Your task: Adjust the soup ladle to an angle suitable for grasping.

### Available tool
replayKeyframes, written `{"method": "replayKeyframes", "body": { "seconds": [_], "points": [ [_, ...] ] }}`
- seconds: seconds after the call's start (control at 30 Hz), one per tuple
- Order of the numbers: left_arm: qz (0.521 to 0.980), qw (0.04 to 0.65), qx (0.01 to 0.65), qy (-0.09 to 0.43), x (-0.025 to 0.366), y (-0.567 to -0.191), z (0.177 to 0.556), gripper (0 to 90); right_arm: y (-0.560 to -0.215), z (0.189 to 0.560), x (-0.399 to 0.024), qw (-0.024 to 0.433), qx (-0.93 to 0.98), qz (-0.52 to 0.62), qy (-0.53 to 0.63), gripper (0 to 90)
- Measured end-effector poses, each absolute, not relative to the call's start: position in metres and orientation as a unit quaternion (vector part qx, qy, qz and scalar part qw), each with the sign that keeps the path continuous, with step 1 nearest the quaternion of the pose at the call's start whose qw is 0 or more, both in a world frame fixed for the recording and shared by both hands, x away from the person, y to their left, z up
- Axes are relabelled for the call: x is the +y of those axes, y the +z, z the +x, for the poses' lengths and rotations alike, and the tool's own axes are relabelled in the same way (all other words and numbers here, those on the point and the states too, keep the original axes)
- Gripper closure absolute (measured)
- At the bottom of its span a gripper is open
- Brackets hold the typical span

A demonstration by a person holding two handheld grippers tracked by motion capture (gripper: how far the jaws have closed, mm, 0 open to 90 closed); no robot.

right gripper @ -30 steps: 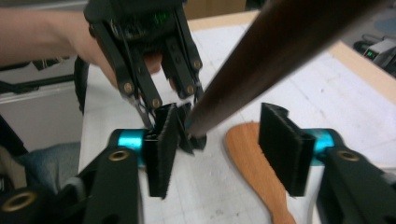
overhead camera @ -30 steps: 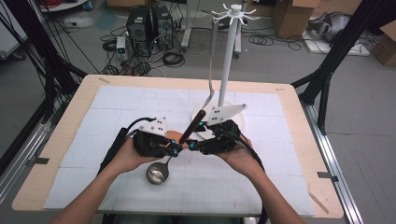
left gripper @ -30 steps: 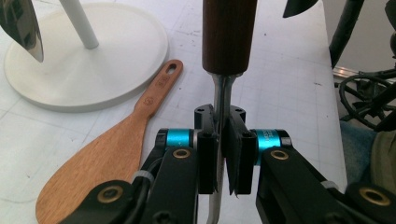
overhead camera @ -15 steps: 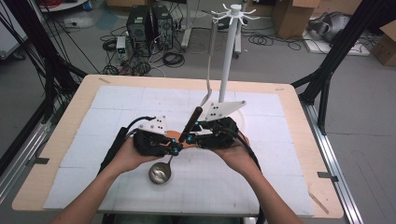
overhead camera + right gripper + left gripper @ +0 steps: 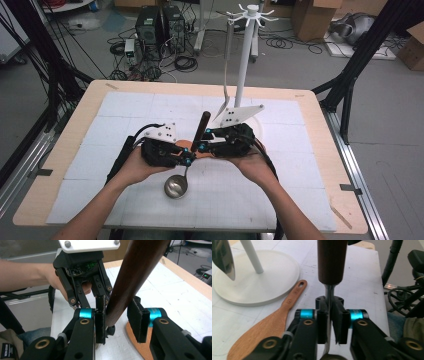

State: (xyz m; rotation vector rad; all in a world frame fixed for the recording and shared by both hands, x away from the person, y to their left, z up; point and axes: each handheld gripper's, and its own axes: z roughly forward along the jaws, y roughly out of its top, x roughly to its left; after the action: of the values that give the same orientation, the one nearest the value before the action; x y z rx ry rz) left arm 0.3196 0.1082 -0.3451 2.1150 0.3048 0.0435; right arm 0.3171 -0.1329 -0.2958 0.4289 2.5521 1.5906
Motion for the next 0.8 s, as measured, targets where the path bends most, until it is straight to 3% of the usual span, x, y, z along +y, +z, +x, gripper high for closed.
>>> {"method": "replayKeyframes", "body": {
  "seconds": [0.37, 0.67, 0.8],
  "points": [
    [0.855, 0.494, 0.151, 0.036, 0.108, -0.341, 0.320, 83.9, -0.297, 0.313, -0.118, 0.085, 0.831, 0.159, 0.526, 61.8],
    [0.850, 0.503, 0.151, 0.042, 0.106, -0.340, 0.318, 83.5, -0.296, 0.313, -0.114, 0.082, 0.826, 0.163, 0.533, 71.5],
    [0.840, 0.518, 0.159, 0.022, 0.107, -0.339, 0.319, 77.2, -0.295, 0.312, -0.116, 0.070, 0.825, 0.156, 0.539, 73.1]
  ]
}}
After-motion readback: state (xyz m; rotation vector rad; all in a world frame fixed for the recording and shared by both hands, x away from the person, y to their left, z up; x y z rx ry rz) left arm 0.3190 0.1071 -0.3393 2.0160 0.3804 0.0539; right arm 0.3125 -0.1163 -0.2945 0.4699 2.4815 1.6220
